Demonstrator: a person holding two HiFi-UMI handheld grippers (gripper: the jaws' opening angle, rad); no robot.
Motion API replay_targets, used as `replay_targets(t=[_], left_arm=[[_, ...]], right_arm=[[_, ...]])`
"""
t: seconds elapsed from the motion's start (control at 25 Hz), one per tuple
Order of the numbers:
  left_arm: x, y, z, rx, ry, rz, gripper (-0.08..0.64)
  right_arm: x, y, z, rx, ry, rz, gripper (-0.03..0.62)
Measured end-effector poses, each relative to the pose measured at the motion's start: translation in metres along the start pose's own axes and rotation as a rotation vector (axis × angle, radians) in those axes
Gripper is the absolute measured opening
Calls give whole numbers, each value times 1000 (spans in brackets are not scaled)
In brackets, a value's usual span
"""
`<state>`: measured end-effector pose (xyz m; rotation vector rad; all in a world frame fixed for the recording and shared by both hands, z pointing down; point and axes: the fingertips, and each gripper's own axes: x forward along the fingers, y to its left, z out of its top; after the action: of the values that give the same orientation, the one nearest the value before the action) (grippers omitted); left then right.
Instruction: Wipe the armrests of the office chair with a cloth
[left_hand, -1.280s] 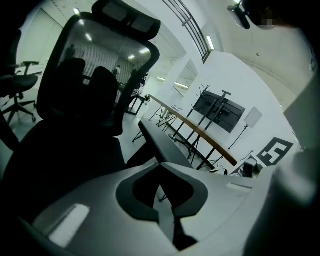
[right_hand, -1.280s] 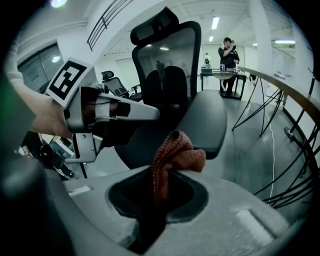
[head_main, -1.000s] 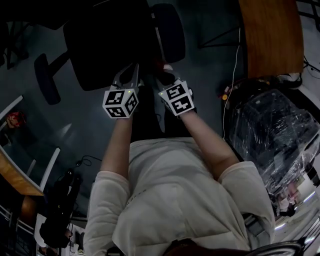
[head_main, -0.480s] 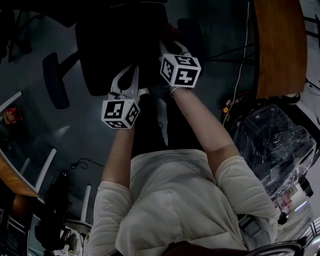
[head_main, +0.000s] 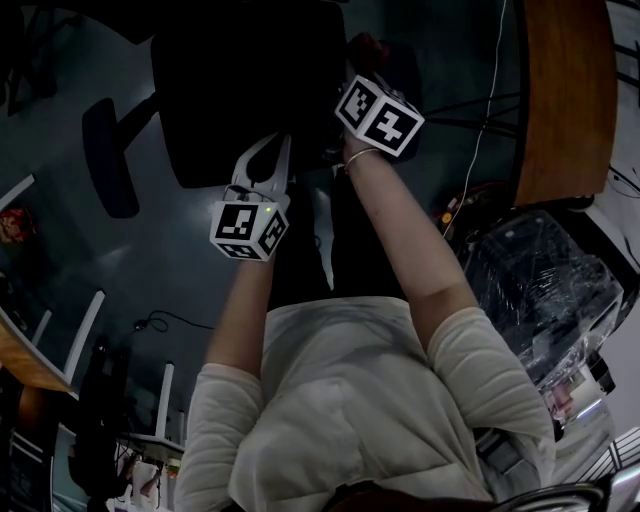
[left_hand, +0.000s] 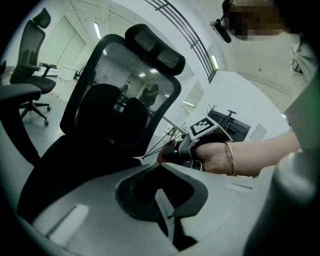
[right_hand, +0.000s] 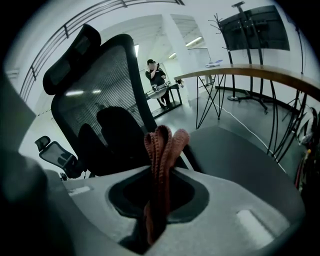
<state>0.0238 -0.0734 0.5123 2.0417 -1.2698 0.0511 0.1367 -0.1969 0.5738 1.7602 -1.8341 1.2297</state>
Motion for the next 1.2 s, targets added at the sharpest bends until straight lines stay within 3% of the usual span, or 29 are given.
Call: replay_targets(t=[0.28, 0.6, 1.0, 1.2], left_arm=[[-3, 7, 7, 20, 4, -18, 15], [-8, -16, -5, 49, 38, -71, 15], [-17, -45, -21, 67, 74, -119, 15], [-18, -54, -16, 84, 76, -137, 15]], right_arm=[[-24, -20, -35, 86, 22, -50, 41], [-69, -45, -64, 157, 9, -78, 41], [-116, -64, -99, 126, 44, -72, 41], [-136, -79, -120, 65, 112, -77, 41]])
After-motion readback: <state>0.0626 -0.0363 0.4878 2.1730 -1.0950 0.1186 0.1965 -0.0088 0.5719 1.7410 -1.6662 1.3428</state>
